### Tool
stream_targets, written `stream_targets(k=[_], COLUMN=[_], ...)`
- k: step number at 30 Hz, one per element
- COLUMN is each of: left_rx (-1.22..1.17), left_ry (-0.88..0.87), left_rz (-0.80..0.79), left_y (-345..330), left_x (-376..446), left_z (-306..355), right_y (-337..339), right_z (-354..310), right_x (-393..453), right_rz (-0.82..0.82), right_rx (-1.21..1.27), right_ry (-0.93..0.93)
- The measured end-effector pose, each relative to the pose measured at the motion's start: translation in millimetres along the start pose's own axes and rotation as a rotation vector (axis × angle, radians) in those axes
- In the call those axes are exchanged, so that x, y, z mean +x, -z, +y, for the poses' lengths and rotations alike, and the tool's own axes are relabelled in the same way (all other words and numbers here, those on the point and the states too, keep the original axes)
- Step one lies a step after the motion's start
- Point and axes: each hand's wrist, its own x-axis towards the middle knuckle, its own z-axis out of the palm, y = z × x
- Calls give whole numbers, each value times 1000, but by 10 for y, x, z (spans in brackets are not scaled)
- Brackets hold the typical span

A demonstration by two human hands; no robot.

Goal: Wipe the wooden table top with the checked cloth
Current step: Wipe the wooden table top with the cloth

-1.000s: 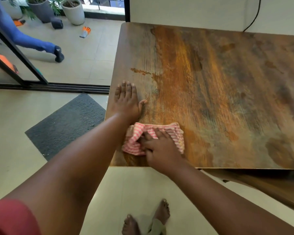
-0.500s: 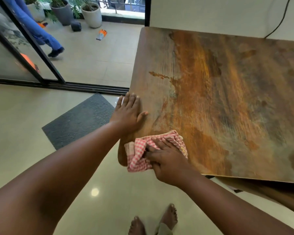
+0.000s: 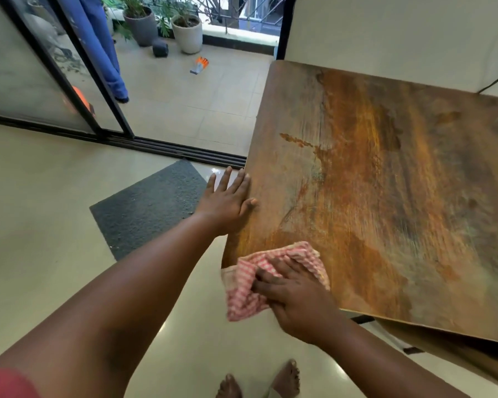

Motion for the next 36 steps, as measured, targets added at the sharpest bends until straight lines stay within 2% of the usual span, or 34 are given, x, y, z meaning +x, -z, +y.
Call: stream_targets(k=[4,9,14,18,22,26,30,33,36], left_rx=[-125,-156,-177,-124,-63,9,113,185,237], left_ry=[-29,-66,6,-5,-18,-14,-41,-35,-59], left_rz=[-64,-129,-153,-208,-250,-248,-261,-267,-250], left_y=[70,298,334,408,567,649,664,646,647], left_x=[-33,60,59,75,99,127,195,225,225], left_z=[-66,-187,-116,-92,-50,24,30,29,26], right_y=[230,230,64,103,318,388,287,208,322], right_z=[385,271,-83,154,581,597,286,203,434], right_x=[19,592,692,232,147,670,985,692,470], right_rz=[38,126,73,56,62,92,46,30,7], right_rx=[22,44,-32,-39,-52,-10,-8,-22,-3], right_ry=[-116,-256,-102,-47,-209,-359,-299,-166,-114])
